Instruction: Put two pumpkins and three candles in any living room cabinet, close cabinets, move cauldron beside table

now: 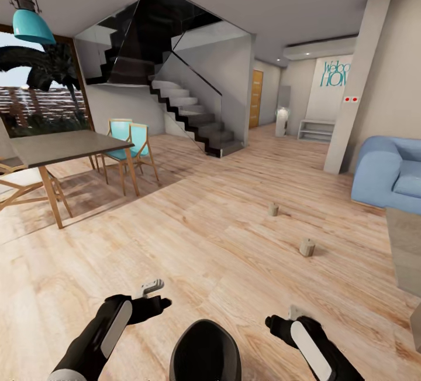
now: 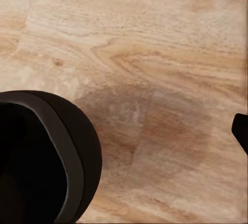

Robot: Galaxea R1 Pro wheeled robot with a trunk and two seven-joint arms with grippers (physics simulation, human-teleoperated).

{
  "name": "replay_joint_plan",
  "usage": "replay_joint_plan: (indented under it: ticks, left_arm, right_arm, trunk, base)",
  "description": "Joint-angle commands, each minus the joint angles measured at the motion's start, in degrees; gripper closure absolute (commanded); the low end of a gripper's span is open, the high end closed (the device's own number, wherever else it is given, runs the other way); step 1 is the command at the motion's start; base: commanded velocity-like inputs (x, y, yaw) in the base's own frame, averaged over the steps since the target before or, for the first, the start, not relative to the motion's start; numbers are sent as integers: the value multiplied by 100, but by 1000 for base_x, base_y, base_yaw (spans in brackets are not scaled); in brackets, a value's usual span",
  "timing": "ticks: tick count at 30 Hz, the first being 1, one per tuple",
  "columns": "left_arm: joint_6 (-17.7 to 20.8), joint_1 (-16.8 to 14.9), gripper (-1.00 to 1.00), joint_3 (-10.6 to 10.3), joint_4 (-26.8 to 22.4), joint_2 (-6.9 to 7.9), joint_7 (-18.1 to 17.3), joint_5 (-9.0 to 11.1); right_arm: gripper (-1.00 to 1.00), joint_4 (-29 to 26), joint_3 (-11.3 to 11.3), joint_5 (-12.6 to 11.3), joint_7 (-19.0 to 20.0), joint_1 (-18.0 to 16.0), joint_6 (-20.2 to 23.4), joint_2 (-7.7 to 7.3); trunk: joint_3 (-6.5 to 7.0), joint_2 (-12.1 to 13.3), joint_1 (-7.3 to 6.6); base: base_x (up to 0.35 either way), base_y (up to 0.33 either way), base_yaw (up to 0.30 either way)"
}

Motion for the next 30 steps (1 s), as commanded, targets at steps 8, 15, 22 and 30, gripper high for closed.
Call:
replay_joint_plan:
  ticks: [8, 15, 22, 30]
  left_arm:
    - [22, -26, -100, 4, 12, 4, 294, 25]
    - [22, -27, -100, 5, 173, -7, 308, -10]
    - [22, -31, -100, -3, 194, -83, 320, -8]
    - [30, -35, -100, -24, 237, -442, 1240, -7]
  right_arm:
    - [-100, 27, 284, -36, -103, -84, 257, -1]
    - [-100, 112, 311, 32, 9, -137, 265, 12]
    - [-100, 120, 312, 45, 526, -140, 269, 13]
    - [-100, 137, 305, 39, 902, -140, 261, 7]
  trunk:
    - [-150, -325, 175]
    - [-276, -606, 329]
    - [-402, -887, 483]
    - [-545, -1207, 659]
  base:
    - [0, 0, 0]
    - [0, 0, 0]
    - [0, 0, 0]
    - [0, 0, 0]
